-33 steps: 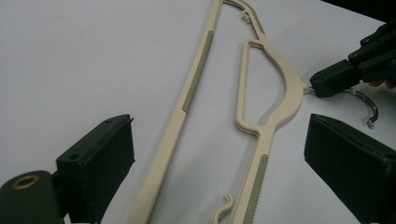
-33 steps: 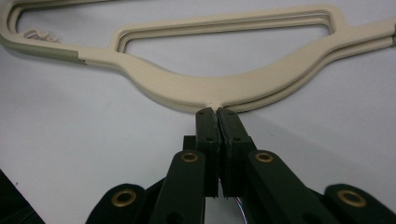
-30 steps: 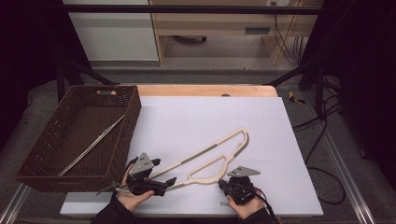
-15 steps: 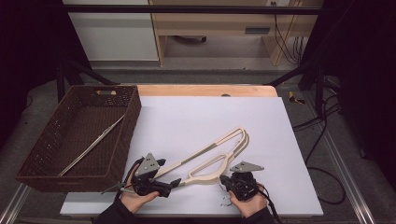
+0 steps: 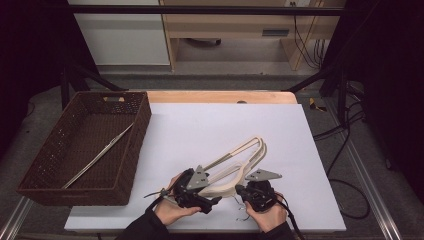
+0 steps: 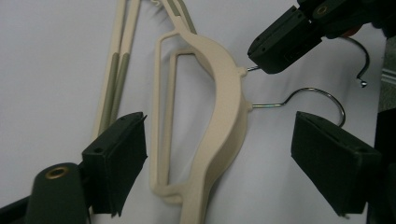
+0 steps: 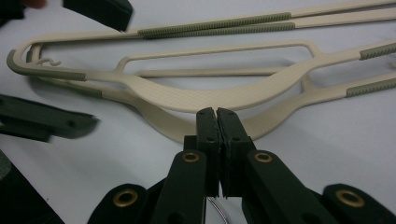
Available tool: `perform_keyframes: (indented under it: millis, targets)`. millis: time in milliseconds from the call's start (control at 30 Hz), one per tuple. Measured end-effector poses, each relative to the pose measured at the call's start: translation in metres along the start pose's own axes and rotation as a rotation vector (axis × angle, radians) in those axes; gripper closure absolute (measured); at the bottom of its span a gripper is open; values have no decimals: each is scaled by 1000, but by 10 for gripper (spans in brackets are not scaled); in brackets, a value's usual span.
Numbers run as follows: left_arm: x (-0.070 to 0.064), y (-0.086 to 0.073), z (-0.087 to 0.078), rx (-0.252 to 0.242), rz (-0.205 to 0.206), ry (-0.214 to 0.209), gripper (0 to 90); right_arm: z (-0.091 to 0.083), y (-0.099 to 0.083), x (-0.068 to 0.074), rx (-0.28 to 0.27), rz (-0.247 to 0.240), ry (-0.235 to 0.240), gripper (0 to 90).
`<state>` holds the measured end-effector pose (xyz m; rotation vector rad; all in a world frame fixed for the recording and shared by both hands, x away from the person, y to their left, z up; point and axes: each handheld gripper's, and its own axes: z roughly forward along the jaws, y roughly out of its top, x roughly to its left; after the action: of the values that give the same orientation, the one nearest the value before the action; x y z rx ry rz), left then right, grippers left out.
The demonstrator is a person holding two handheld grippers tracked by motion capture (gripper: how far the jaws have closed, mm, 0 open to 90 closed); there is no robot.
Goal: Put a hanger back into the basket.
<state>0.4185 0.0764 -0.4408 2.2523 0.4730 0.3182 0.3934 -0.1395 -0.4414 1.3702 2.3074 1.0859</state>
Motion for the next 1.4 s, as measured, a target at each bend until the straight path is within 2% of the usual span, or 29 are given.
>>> perform_keyframes:
  millis: [133,233,400,467,600,700,867,933,1000,1067,1167,1333,1367,1400]
  targets:
    - [-4,7,15,38,47,3,306,-2,3,0,-5,-5,5,890]
    - [-5,10,24,87,104,29,367,-3,4,-1,-6,-3,6,890]
    - [-5,10,37,133,131,22,500,-4,4,-1,-3,-3,5,890]
    - [-5,9,41,137,135,29,525,-5,4,0,-2,4,7,890]
    - [-4,10,41,145,148,40,615,-6,5,-1,-5,-2,9,890]
    - [-5,10,39,139,142,34,681,-7,5,0,-3,-3,5,889]
    - [-8,11,37,144,179,59,709,-10,7,1,-11,-6,12,876]
    - [-9,12,35,151,188,73,716,-14,8,0,-34,-9,13,836]
    - [-8,12,33,153,195,78,720,-22,10,-4,-80,-4,18,769]
    - [-7,12,30,145,190,80,725,-32,11,-11,-156,-1,24,698]
    - [-4,13,23,134,189,87,734,-49,12,-26,-260,15,1,590]
    - [5,14,7,97,149,98,756,-66,6,-55,-338,61,-26,488]
    - [7,13,4,85,136,100,760,-68,5,-60,-344,69,-28,472]
    - [9,13,2,56,107,101,765,-69,3,-64,-348,68,-27,457]
